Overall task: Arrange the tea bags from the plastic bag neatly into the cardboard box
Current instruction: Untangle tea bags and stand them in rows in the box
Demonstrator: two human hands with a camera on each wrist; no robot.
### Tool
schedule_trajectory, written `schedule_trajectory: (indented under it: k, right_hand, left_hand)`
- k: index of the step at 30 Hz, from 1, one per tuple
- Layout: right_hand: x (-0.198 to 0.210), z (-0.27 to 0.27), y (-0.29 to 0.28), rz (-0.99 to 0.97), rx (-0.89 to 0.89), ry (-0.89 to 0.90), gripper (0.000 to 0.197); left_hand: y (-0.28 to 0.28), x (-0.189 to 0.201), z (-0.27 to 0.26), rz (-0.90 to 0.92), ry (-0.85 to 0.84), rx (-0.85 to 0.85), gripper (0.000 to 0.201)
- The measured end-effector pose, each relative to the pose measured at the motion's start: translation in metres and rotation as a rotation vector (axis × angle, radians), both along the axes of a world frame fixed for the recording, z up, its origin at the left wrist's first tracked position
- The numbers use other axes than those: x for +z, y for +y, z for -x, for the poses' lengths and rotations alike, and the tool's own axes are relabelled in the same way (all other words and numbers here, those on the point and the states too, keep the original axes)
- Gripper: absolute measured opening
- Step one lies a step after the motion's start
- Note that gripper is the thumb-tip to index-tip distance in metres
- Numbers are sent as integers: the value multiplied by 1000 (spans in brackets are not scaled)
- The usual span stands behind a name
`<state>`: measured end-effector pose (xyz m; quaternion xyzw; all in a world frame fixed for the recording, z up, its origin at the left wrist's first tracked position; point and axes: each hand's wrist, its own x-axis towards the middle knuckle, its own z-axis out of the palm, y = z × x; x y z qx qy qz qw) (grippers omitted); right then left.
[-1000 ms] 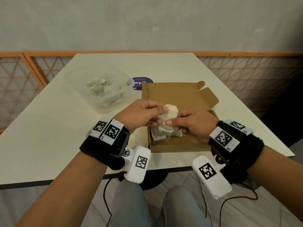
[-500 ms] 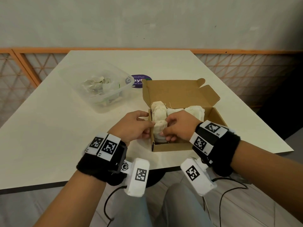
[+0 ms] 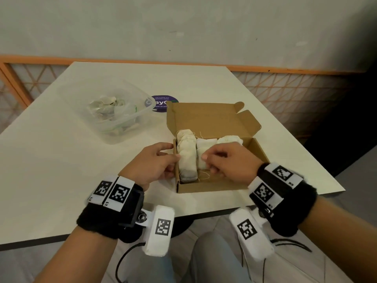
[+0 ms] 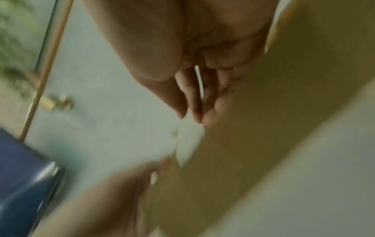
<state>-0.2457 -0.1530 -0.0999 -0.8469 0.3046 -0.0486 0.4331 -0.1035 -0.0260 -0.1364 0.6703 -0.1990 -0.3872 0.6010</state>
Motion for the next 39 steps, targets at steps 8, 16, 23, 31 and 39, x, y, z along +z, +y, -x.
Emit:
schedule_trajectory:
  k: [8, 16, 23, 31, 39]
  right_hand:
    - [23, 24, -47, -182, -280, 201, 14]
    - [-1, 3, -25, -127, -117, 316, 22]
    - [-13, -10, -19, -107, -139, 242, 24]
    - [-14, -7, -19, -143, -264, 56, 15]
    - [-23, -5, -19, -154, -257, -16, 14]
  left_hand:
    - [0, -3, -2, 11, 82, -16, 24]
    - [1, -2, -1, 22, 101, -38, 18]
    - [1, -3, -3, 13, 98, -42, 21]
    - [1, -4, -5, 11, 96, -51, 29]
    - [1, -6, -5, 15, 97, -50, 22]
